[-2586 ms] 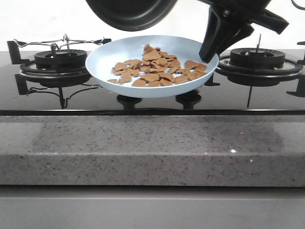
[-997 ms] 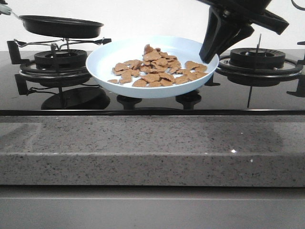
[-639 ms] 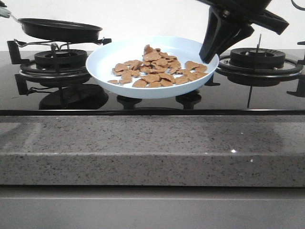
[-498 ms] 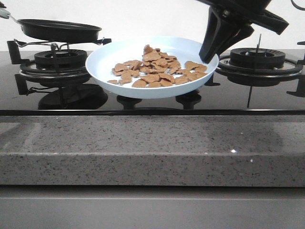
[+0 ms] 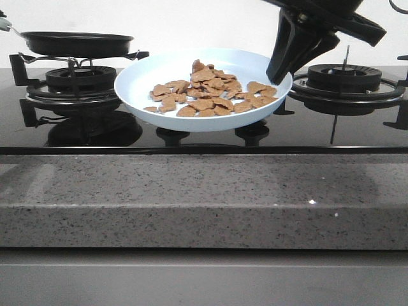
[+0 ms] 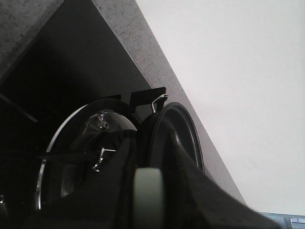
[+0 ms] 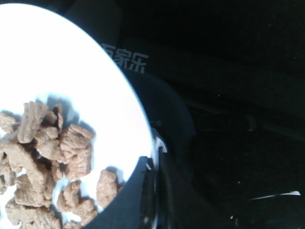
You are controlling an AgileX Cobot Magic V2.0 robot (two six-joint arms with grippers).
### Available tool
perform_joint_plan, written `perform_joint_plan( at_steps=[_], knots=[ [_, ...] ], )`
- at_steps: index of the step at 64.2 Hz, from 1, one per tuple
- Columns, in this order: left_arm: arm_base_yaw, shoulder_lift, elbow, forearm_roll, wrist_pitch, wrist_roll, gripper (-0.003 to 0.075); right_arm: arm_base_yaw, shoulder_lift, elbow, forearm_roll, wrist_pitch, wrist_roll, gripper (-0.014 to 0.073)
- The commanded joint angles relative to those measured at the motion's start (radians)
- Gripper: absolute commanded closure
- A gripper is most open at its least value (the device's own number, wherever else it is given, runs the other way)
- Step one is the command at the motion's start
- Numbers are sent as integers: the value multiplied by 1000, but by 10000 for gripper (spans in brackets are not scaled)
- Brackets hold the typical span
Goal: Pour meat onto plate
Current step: 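Lower the frying pan onto the burner and release it with the left gripper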
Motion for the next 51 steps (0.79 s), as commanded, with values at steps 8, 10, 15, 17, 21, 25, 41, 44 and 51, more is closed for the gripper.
perform_joint_plan(
  at_steps=[8, 10, 15, 17, 21, 25, 41, 44, 51],
  knots=[
    [1, -53, -28, 45, -14, 9, 687, -3, -43, -27, 29, -33, -5, 662],
    [1, -53, -28, 52, -14, 9, 659, -3, -43, -27, 29, -33, -5, 662],
    [1, -53, -28, 62, -14, 9, 589, -3, -43, -27, 29, -33, -5, 662],
    [1, -53, -28, 65, -14, 9, 558, -3, -43, -27, 29, -33, -5, 662],
    [1, -53, -28, 67, -14, 9, 484, -3, -43, -27, 29, -33, -5, 662],
    [1, -53, -28, 73, -14, 9, 415, -3, -43, -27, 29, -33, -5, 662],
    [1, -53, -28, 180, 39, 9, 342, -3, -43, -27, 29, -33, -5, 662],
    [1, -53, -28, 184, 59, 9, 342, -3, -43, -27, 29, -33, -5, 662],
    [1, -55, -28, 184, 83, 9, 342, -3, -43, -27, 29, -33, -5, 662]
  ],
)
